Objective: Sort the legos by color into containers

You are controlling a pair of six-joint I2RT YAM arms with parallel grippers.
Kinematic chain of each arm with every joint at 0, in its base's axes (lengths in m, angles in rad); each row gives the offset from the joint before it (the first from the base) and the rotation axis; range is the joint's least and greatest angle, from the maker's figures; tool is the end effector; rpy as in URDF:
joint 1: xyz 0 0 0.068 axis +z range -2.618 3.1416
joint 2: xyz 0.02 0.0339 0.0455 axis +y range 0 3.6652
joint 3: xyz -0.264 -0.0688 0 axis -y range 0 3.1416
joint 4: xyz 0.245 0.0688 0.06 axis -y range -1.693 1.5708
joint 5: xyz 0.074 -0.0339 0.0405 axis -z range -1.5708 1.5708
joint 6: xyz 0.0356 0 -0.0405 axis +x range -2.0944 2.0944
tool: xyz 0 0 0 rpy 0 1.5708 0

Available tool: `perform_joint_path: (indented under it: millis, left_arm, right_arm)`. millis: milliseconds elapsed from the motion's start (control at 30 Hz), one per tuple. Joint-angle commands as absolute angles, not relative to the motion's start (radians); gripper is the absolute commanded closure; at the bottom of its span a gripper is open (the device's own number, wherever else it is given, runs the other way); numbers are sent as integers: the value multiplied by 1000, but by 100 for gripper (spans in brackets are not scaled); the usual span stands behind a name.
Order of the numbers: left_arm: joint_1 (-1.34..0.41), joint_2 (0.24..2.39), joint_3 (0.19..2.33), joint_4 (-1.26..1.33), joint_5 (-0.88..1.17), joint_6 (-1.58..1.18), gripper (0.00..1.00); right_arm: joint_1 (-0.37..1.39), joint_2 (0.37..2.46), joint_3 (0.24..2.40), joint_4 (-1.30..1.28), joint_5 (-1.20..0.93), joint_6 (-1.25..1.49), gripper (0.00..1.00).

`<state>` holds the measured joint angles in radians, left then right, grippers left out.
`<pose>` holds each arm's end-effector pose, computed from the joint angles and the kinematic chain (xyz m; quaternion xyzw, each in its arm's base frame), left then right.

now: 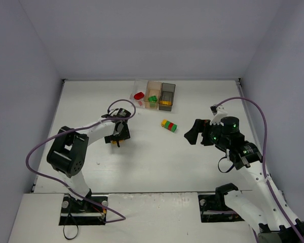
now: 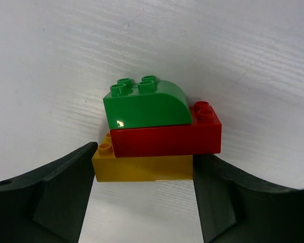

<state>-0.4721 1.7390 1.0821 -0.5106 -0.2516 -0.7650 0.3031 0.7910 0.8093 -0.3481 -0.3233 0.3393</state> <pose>0.3045 -0.1456 0.1719 -0.1667 0.9579 -0.0151 0.2332 0.1686 0.0646 0.3308 -0.0790 0.8045 0.3054 0.5032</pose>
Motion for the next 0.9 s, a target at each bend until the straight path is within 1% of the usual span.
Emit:
perform_joint_path:
  millis: [0,67,133,167,233,267,333,433,533,633,667,700,767,867]
  left_arm:
    - [-472,1713,1078,-459,-270,-749,34]
    - [-474,1701,1062,-440,-279,-741,43]
    - [-474,1677,1048,-417,-282,-730,49]
    - [-474,1668,1034,-408,-284,-713,50]
    - [-476,1646,1019,-385,-279,-690,60]
    - [-477,1617,1008,-355,-266,-660,62]
    - [-480,1577,971,-312,-246,-620,63]
    - [-503,1444,905,-156,-158,-494,64]
    - [-560,1334,858,-54,-101,-300,64]
    - [-624,1258,857,-26,-71,-189,64]
    - [-633,1244,861,-26,-49,-169,64]
    - [-647,1232,864,-25,-5,-151,64]
    - [-660,1194,864,-17,64,-101,64]
    - [-696,1148,862,32,109,-60,64]
  right_arm:
    - [308,796,810,-282,-339,331,3]
    - [308,796,810,-281,-342,333,3]
    - [307,795,808,-281,-347,334,3]
    - [308,795,807,-281,-351,337,3]
    - [308,796,807,-276,-365,339,3]
    - [308,798,808,-273,-373,341,3]
    - [308,805,816,-265,-396,345,3]
    - [308,833,847,-252,-440,354,4]
    - [310,890,899,-250,-492,370,7]
    - [310,959,955,-244,-567,387,14]
    - [311,991,968,-244,-589,391,19]
    - [313,1005,982,-238,-610,396,20]
    - [321,1032,1018,-232,-649,410,23]
    - [339,1081,1066,-225,-664,420,23]
